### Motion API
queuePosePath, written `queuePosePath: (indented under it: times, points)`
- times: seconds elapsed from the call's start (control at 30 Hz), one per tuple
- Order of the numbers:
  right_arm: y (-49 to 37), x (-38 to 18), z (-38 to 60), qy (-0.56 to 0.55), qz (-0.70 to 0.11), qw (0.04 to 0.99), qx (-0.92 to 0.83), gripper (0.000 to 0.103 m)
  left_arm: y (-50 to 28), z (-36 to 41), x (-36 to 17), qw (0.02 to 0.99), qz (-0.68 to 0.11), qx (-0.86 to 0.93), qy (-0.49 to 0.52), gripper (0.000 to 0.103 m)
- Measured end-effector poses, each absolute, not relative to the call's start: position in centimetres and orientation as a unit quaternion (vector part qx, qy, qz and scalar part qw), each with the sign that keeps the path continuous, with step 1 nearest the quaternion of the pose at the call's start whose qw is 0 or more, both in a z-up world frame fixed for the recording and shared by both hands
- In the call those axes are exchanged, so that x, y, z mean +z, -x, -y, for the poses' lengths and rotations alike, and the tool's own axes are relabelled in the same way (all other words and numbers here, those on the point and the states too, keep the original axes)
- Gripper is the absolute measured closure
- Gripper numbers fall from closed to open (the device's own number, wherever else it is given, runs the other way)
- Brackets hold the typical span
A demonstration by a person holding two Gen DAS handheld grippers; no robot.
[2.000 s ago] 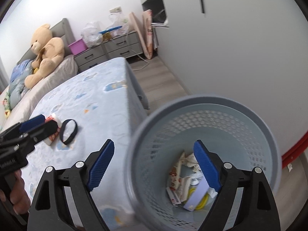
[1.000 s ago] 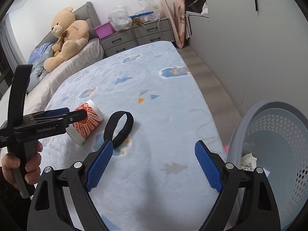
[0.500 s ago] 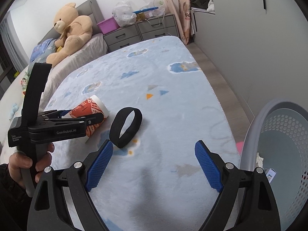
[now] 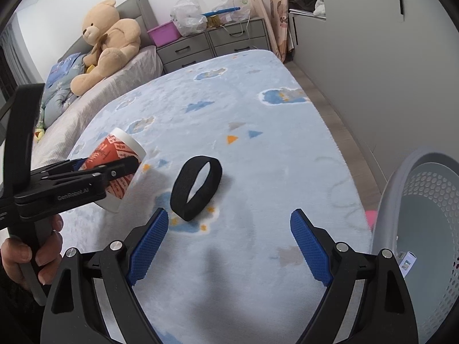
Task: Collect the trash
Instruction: 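Move both grippers back to the bed and grasp the paper cup with the left gripper, then grasp the black elastic band with the right gripper while the left gripper holds the cup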
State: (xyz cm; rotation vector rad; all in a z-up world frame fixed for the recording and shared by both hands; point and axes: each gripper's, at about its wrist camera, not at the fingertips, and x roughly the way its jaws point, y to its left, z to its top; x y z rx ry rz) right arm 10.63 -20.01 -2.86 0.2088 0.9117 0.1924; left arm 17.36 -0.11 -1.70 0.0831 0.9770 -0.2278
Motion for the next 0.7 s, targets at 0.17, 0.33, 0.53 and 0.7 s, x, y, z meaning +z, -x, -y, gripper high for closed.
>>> queuePosePath:
  times: [0.17, 0.33, 0.53, 0.7]
  points:
    - [-11.3, -3.1, 18.2, -0.091, -0.439, 0.888, 0.101, 0.018, -16.7, -0.6, -0.6, 0.886, -0.451, -0.102, -0.030, 0.039]
    - [-12.5, -3.9, 16.8, -0.079, -0.442, 0.889, 0.092, 0.018, -16.1, -1.0, -0.1, 0.890, -0.444, -0.099, -0.033, 0.039]
    - [-14.0, -4.9, 15.5, -0.068, -0.455, 0.885, 0.075, 0.022, -15.5, -2.3, 0.1, 0.892, -0.441, -0.095, -0.031, 0.039]
    - [-14.4, -5.7, 14.2, -0.034, -0.461, 0.885, 0.051, 0.039, -15.2, -3.6, 0.3, 0.894, -0.439, -0.089, -0.021, 0.039]
